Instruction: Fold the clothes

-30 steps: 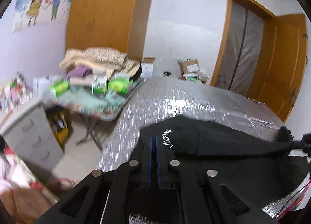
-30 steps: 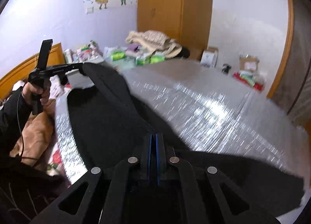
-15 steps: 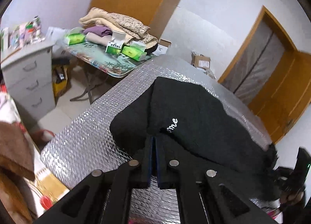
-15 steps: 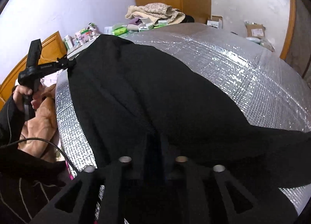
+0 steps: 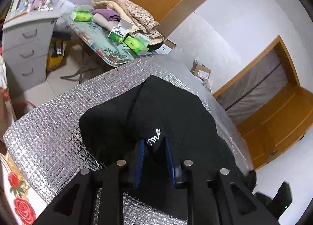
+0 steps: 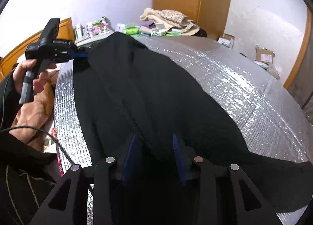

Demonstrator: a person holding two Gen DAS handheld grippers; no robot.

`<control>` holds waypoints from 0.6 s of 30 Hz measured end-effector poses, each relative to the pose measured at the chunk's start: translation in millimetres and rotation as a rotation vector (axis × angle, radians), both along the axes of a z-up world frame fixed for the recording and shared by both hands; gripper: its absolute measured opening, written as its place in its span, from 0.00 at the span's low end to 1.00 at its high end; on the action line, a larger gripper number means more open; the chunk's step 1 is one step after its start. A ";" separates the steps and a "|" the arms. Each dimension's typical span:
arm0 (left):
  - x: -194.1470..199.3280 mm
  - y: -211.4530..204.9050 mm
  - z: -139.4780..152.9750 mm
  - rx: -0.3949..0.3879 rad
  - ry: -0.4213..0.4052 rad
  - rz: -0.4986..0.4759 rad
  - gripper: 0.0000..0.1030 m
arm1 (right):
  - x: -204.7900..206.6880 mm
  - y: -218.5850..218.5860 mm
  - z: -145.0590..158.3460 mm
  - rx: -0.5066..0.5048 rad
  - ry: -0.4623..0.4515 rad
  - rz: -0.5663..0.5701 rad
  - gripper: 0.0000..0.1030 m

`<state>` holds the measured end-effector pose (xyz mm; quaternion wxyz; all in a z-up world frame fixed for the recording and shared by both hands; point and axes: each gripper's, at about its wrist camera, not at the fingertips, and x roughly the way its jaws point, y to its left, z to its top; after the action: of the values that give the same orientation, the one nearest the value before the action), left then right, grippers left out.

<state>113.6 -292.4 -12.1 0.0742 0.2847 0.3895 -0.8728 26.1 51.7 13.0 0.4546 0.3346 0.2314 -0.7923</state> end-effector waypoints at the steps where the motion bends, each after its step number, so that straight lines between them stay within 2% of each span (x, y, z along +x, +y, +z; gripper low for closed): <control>1: -0.8 -1.5 -1.0 0.009 0.000 0.006 0.22 | 0.4 -1.0 -1.6 0.005 -0.002 0.010 0.39; 8: -11.4 -0.2 -4.4 0.022 -0.032 0.024 0.22 | -3.4 -11.0 -12.7 0.049 -0.020 0.042 0.37; 9: -12.2 -0.9 -4.3 0.029 -0.029 0.027 0.21 | -4.3 -11.7 -12.8 0.050 -0.023 0.042 0.34; 10: -13.1 -1.7 -4.2 0.037 -0.026 0.030 0.19 | -5.0 -11.6 -11.9 0.049 -0.020 0.036 0.15; 11: -13.5 -2.1 -3.2 0.042 -0.021 0.031 0.09 | -5.3 -10.9 -11.6 0.050 -0.017 0.028 0.06; 12: -13.6 -1.7 -0.6 0.034 -0.017 0.030 0.06 | -5.6 -10.2 -11.2 0.048 -0.016 0.023 0.05; 15: -11.2 0.2 12.4 -0.003 0.006 0.034 0.05 | -3.3 -7.2 -4.2 0.028 -0.012 0.014 0.05; 18: 1.4 0.8 34.5 -0.034 0.067 0.044 0.04 | 4.4 -4.6 12.1 0.001 0.011 0.020 0.05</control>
<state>114.9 -291.7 22.4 0.0852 0.2456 0.3829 -0.8865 30.5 47.1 25.2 0.4613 0.3282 0.2377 -0.7893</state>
